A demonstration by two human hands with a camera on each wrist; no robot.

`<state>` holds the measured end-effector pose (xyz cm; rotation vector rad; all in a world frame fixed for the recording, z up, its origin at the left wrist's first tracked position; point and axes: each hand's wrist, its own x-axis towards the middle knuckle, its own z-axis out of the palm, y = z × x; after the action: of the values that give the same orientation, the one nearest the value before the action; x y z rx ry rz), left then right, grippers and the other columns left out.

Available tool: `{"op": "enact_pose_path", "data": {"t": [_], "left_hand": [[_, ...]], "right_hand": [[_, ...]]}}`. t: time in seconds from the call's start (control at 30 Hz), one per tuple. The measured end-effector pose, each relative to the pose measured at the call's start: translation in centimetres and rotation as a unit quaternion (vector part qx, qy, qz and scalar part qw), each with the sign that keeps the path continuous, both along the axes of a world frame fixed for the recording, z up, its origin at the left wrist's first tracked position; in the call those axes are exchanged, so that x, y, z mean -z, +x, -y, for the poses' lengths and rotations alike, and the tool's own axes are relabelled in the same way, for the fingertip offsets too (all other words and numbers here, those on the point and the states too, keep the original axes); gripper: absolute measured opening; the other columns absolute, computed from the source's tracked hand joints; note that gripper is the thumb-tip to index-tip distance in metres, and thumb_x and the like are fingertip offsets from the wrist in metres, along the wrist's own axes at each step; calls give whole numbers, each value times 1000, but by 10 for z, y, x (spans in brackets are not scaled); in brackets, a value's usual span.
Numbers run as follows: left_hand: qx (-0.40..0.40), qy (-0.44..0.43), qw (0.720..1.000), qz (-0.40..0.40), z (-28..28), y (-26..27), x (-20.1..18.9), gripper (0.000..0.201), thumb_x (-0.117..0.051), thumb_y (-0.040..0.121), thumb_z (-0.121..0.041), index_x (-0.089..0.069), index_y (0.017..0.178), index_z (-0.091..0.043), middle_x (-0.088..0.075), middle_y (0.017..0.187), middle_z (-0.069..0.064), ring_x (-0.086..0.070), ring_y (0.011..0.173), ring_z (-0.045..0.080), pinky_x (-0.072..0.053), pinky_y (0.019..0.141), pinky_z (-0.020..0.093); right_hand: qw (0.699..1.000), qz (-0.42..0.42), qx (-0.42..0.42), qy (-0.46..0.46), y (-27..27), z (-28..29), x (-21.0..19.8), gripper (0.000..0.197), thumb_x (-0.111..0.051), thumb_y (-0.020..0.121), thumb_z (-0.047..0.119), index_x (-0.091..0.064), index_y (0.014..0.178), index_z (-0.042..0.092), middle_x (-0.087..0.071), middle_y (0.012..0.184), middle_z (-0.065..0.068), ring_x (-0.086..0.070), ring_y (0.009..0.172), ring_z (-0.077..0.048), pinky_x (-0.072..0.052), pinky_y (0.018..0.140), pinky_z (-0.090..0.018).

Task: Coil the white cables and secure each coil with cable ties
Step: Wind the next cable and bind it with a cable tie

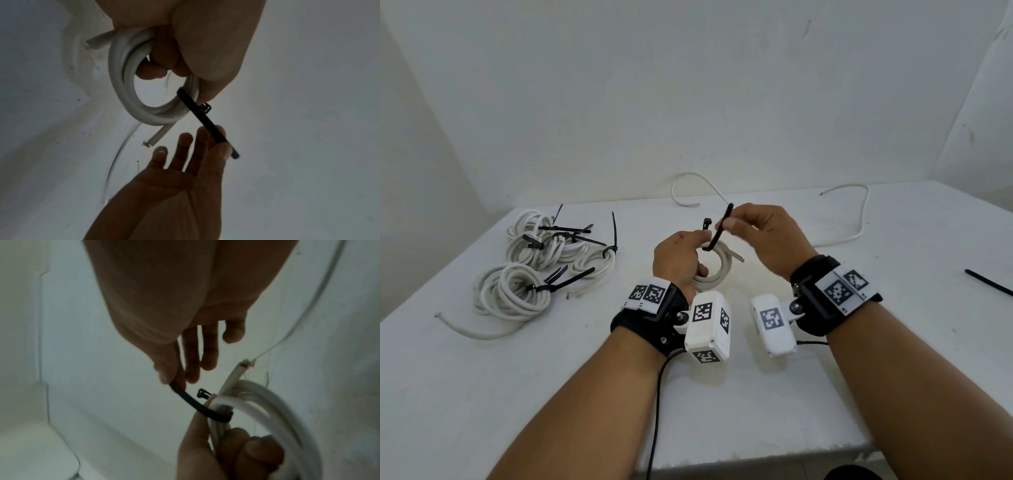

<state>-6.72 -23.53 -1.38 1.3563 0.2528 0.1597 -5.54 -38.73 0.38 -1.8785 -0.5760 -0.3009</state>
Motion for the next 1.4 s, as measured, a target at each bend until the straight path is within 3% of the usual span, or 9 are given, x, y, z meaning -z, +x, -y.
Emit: {"op": "enact_pose_path", "data": {"t": [0.13,0.27,0.37,0.5,0.67,0.77,0.87,1.23,1.4], "left_hand": [[13,25,999,15,6,0,2,26,-72,81,-20,-55,63,-13,-42,45,-2,-40,39,21,-36,47,26],[28,30,999,21,8,-2,3,26,-70,82,-19,-54,64,-12,-41,42,-5,-37,35,18,-36,49,28],[31,26,999,18,8,-1,2,30,-70,81,-17,-50,59,-13,-36,43,-3,-35,32,17,-36,51,29],[34,48,998,28,8,-2,2,31,-70,79,-17,-49,57,-15,-40,46,-2,-34,34,16,-34,49,27],[33,80,995,44,8,-3,2,25,-71,79,-18,-56,59,-17,-56,63,3,-37,38,19,-34,48,27],[22,79,996,37,7,-3,2,25,-70,79,-19,-54,60,-16,-53,60,2,-38,39,21,-35,50,28],[17,79,996,37,6,-3,2,25,-70,79,-19,-54,60,-15,-51,57,2,-38,39,21,-35,52,30],[4,207,971,123,4,-3,0,3,-73,78,-22,-74,80,-20,-62,57,-6,-45,48,14,-37,54,25],[4,236,960,152,4,0,2,5,-72,80,-28,-76,83,-26,-74,78,-8,-69,80,16,-53,74,28]], "right_hand": [[988,-147,-23,31,-2,1,0,31,-52,100,24,-66,72,21,-63,76,17,-53,86,-9,-38,70,-24],[979,-203,-3,21,4,-1,4,29,-53,97,28,-64,72,19,-62,85,4,-60,100,-24,-40,61,-22],[972,-234,-15,25,6,-1,5,29,-56,96,27,-64,70,19,-64,81,3,-60,93,-14,-37,61,-24],[966,-248,-36,59,6,-2,4,25,-62,87,32,-67,67,17,-63,87,-6,-59,89,-16,-37,59,-26],[966,-243,-39,82,3,-2,3,30,-55,94,23,-64,66,16,-60,90,-9,-61,92,-16,-38,77,-38],[966,-245,-51,70,3,-2,3,26,-57,81,33,-65,60,22,-61,86,-5,-62,90,-14,-38,74,-35],[964,-250,-53,74,4,-2,4,37,-55,90,27,-66,55,23,-62,83,-2,-60,91,-16,-37,71,-33],[960,-273,-24,64,5,0,4,26,-53,96,21,-64,72,18,-67,81,3,-65,92,-13,-36,66,-29],[950,-287,-17,120,6,-2,4,15,-51,93,12,-62,85,11,-62,65,7,-63,87,-17,-33,65,-32]]}}
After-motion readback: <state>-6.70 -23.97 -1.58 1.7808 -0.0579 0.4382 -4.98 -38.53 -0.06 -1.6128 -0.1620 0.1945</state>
